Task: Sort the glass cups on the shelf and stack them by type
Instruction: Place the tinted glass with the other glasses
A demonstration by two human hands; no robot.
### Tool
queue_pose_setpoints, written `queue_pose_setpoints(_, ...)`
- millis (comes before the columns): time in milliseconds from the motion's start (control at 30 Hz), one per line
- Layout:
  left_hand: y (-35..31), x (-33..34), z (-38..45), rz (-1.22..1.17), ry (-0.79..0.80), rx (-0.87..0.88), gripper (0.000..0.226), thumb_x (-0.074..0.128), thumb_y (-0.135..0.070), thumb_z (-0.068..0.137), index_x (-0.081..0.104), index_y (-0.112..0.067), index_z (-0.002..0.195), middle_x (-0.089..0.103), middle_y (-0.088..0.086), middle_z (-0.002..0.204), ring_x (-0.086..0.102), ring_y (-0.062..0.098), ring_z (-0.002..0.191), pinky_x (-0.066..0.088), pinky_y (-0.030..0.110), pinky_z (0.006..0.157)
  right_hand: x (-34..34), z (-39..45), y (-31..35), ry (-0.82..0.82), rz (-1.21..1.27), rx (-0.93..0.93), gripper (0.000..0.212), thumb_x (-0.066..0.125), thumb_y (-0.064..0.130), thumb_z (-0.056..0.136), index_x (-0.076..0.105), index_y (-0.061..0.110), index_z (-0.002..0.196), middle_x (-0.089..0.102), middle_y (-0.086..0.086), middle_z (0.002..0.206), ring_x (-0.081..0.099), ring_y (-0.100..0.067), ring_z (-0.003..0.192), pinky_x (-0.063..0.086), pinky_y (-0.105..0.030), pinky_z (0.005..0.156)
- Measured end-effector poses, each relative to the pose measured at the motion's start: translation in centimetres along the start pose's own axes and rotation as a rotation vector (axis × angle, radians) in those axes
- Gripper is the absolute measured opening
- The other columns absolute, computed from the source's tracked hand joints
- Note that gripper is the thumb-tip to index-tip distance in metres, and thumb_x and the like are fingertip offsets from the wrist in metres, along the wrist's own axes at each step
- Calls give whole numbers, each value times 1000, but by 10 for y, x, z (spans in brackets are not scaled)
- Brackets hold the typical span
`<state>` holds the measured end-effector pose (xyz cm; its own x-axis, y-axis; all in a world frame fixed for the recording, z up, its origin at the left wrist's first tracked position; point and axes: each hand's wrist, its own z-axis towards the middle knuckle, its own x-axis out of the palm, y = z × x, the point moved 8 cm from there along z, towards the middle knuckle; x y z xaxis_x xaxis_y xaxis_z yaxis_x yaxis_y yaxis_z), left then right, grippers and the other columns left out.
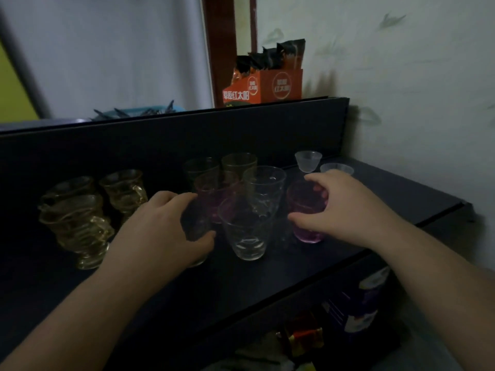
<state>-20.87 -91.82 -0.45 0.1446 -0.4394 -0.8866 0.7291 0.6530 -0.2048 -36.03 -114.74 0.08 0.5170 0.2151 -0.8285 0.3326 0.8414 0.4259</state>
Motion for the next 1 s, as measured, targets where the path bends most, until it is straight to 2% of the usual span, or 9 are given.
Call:
queue_pose_setpoints(167, -9, 6, 7, 41, 22, -42, 81, 59, -70, 67, 41, -38, 140, 46, -12, 131, 53, 11, 108, 46, 28, 84, 13, 24, -3, 54, 33, -135, 63, 72, 74, 62, 61, 37, 112, 52, 15, 101, 56, -7, 95, 52, -34, 84)
queue_pose_setpoints(300, -13, 12, 12, 91, 67, -51, 88, 62, -71, 67, 35, -38, 144, 42, -13, 137, 50, 9, 113, 45, 27, 90, 19, 35, -3, 42, 10, -208, 75, 65, 76, 64, 57, 33, 125, 51, 13, 107, 53, -11, 104, 49, -34, 89)
queue_pose_setpoints(433, -17, 17, 20, 110, 102, -89, 94, 63, -72, 63, 31, -39, 145, 39, -12, 139, 48, 11, 117, 46, 32, 94, 25, 44, -7, 63, 4, -226, 65, 62, 78, 65, 56, 36, 115, 47, 14, 103, 52, -12, 102, 49, -34, 86)
queue_pose_setpoints(667, -20, 25, 30, 128, 139, -140, 101, 64, -74, 59, 28, -37, 146, 36, -10, 142, 45, 15, 122, 44, 35, 97, 29, 60, -13, 85, 3, -233, 66, 62, 78, 65, 55, 34, 113, 47, 12, 101, 52, -12, 101, 49, -35, 85)
queue_pose_setpoints(900, -21, 29, 36, 189, 172, -174, 106, 72, -68, 64, 21, -34, 151, 30, -6, 148, 42, 17, 126, 42, 33, 100, 31, 66, -9, 117, -48, -238, 76, 65, 75, 70, 52, 27, 129, 46, 7, 112, 50, -16, 112, 37, -30, 81)
queue_pose_setpoints(1000, -21, 30, 36, 222, 181, -172, 109, 72, -68, 65, 18, -32, 153, 28, -4, 150, 39, 19, 129, 39, 32, 102, 32, 66, -8, 155, -55, -240, 82, 66, 77, 68, 50, 28, 132, 46, 5, 114, 49, -19, 114, 43, -34, 86)
